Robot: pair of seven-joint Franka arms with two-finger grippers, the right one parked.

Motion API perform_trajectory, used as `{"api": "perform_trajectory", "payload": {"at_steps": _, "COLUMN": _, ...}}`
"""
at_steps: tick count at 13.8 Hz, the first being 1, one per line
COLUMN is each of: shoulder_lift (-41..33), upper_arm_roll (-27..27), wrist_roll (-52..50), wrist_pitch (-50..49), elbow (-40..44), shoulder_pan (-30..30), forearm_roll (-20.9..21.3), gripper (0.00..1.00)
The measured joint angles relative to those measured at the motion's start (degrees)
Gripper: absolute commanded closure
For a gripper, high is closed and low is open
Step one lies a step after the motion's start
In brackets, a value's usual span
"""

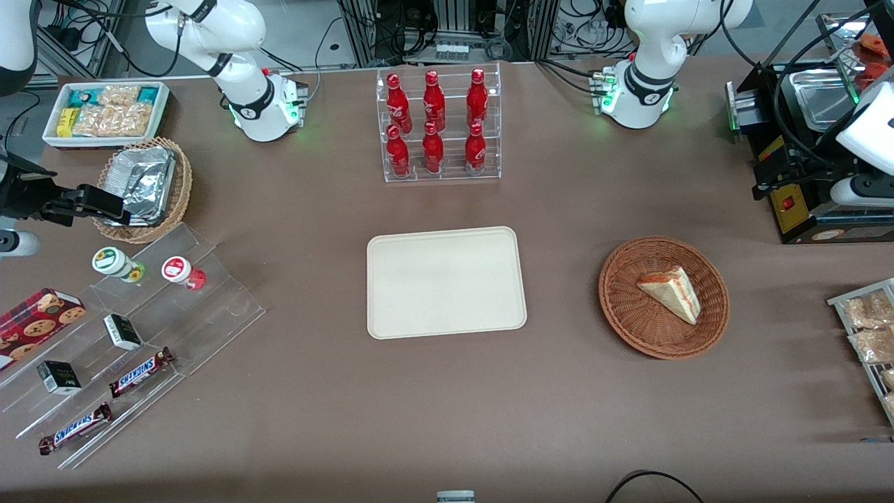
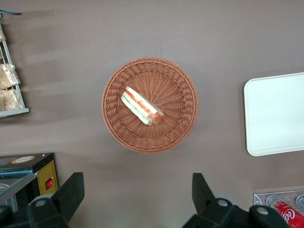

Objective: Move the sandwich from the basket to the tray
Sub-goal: 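Lower the open left gripper over the wrapped sandwich in the wicker basket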

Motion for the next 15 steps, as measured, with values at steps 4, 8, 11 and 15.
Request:
{"api": "perform_trajectory", "payload": {"at_steps": 4, "shoulder_lift": 0.28, "upper_arm_roll": 0.01, "wrist_roll": 0.00, "wrist_pitch": 0.02, "elbow": -0.04, "shoulder_pan": 0.00, "forearm_roll": 0.03, "gripper": 0.00}}
{"api": "perform_trajectory", "payload": {"at_steps": 8, "shoulder_lift": 3.65, "upper_arm_roll": 0.06, "wrist_roll": -0.30, "wrist_pitch": 2.29, "elbow": -1.63, "shoulder_pan": -0.05, "forearm_roll": 0.85, "gripper": 0.00}}
{"api": "perform_trajectory", "payload": {"at_steps": 11, "shoulder_lift": 7.59, "upper_arm_roll": 0.05, "wrist_roll": -3.58, "wrist_pitch": 9.64, "elbow": -5.91, "shoulder_pan": -0.38, "forearm_roll": 1.45, "gripper": 0.00}}
{"api": "perform_trajectory", "payload": {"at_steps": 15, "shoulder_lift": 8.86, "upper_arm_roll": 0.55, "wrist_roll": -6.17, "wrist_pitch": 24.81, "elbow": -17.17, "shoulder_pan": -0.35, "forearm_roll": 1.61, "gripper": 0.00}}
